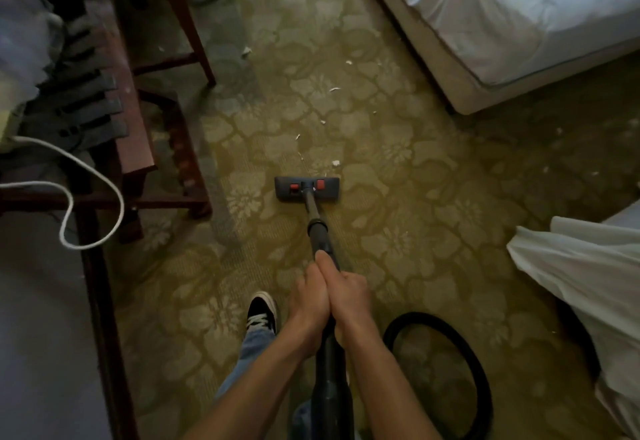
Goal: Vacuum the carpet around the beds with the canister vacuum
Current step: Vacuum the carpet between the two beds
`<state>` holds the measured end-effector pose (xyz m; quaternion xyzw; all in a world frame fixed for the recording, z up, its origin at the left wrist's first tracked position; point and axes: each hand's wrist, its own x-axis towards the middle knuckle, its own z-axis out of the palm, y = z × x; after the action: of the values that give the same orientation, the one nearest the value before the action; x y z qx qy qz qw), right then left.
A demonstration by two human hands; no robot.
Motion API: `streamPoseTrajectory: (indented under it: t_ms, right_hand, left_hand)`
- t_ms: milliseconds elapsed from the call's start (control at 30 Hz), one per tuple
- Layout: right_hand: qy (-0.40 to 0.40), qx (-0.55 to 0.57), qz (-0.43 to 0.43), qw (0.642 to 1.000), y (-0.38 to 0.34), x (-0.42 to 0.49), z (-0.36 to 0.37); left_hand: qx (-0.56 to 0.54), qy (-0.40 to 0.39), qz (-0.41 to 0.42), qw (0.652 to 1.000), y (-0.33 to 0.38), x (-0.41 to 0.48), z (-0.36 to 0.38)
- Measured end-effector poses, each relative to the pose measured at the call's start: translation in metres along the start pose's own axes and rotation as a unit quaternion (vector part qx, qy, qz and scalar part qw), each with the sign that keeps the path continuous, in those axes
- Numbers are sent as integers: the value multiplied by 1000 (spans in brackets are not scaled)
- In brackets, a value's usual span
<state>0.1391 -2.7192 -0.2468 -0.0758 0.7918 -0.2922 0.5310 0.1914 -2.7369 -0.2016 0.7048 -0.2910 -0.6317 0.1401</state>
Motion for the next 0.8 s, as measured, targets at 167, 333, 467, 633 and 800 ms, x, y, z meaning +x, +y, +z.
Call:
streamPoseTrajectory:
  t_ms: [167,333,467,633,800]
  right_hand:
    - [35,5,-15,999,-40,17,1]
    - [72,19,-17,997,-75,39,7]
    - [72,45,-2,996,-98,62,17]
    - [33,107,-5,994,-121,72,19]
    - [95,85,-13,992,-127,83,28]
  left_hand:
    - [-3,-17,19,1000,39,26,2]
    - [17,-38,26,999,72,55,6]
    - [19,-52,22,998,96,75,11]
    - [41,-63,32,997,119,93,10]
    - [36,-76,32,996,126,105,8]
